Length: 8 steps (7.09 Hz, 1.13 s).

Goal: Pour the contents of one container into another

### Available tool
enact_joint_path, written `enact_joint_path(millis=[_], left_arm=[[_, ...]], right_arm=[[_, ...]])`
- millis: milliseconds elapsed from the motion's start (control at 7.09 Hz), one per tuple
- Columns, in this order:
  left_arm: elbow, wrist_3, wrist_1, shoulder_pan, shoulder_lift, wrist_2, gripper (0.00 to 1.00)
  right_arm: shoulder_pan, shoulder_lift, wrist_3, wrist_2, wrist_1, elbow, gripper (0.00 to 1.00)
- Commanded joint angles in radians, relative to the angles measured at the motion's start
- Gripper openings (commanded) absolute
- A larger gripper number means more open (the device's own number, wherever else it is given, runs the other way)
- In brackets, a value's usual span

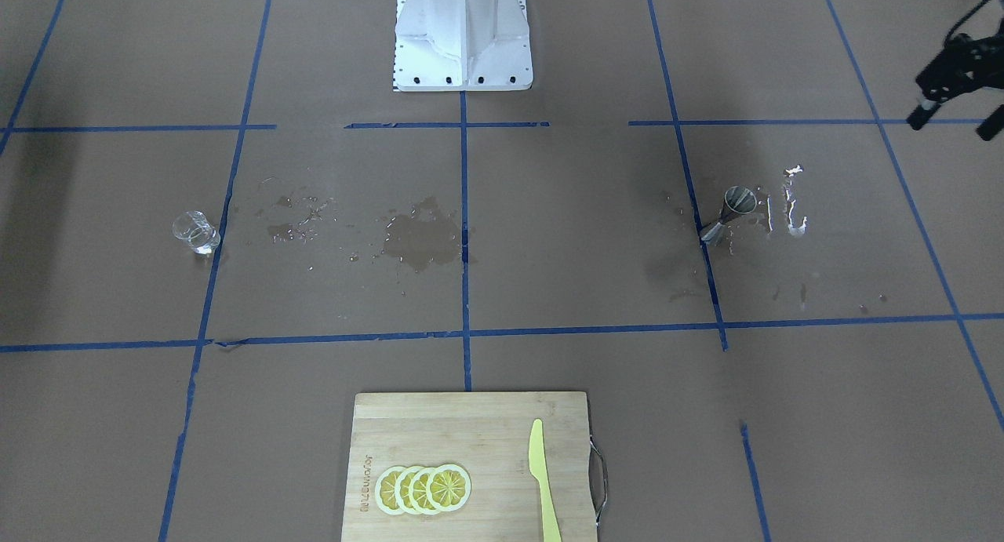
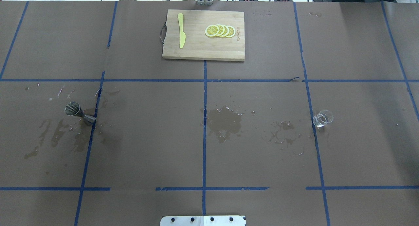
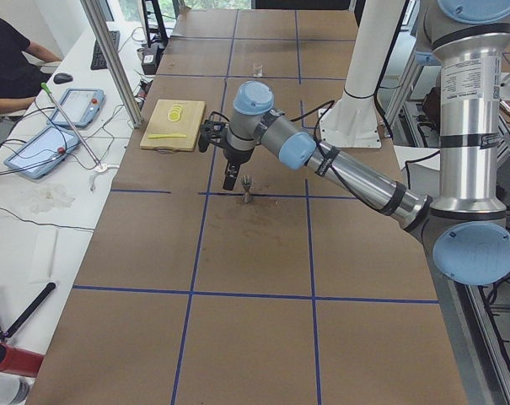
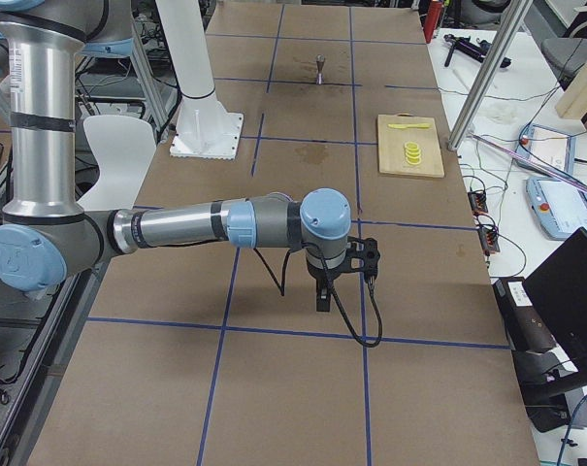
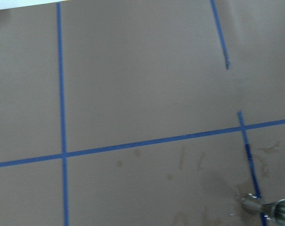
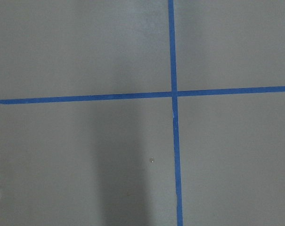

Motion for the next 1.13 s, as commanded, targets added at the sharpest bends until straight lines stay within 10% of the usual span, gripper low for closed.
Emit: enact_joint_path(millis=[0, 423, 988], left_arm=[[-0.042, -0.461, -0.438, 0.332, 0.189, 0.292, 0.98], [-0.051, -0.734, -0.415, 0.801, 0.196, 0.873, 0.98], [0.004, -0.924, -0.088, 1.012, 0.062, 1.324, 0.98]], right_arm=[[-0.001, -0.003, 0.004, 0.021, 0.004, 0.005, 1.00], [-0.001, 0.005, 0.004, 0.021, 0.004, 0.017, 1.00], [-0.004, 0.011, 0.005, 0.021, 0.004, 0.019, 1.00]])
